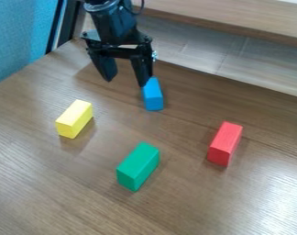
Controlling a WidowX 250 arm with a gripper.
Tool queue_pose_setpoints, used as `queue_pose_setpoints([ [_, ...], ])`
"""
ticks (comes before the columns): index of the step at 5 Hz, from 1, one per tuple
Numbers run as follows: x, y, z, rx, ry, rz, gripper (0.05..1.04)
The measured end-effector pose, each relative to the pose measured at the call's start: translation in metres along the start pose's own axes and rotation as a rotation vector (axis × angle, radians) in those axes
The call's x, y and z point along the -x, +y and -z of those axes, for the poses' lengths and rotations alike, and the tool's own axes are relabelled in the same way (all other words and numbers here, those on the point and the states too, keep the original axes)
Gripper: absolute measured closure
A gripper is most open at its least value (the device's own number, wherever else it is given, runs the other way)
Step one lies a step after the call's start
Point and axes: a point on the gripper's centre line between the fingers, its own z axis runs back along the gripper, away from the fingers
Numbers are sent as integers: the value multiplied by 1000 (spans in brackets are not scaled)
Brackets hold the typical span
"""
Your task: Put the green rectangular to top left
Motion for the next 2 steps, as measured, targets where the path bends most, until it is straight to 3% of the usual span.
queue_pose_setpoints([
  [2,20,-9,27,18,52,-1,83],
])
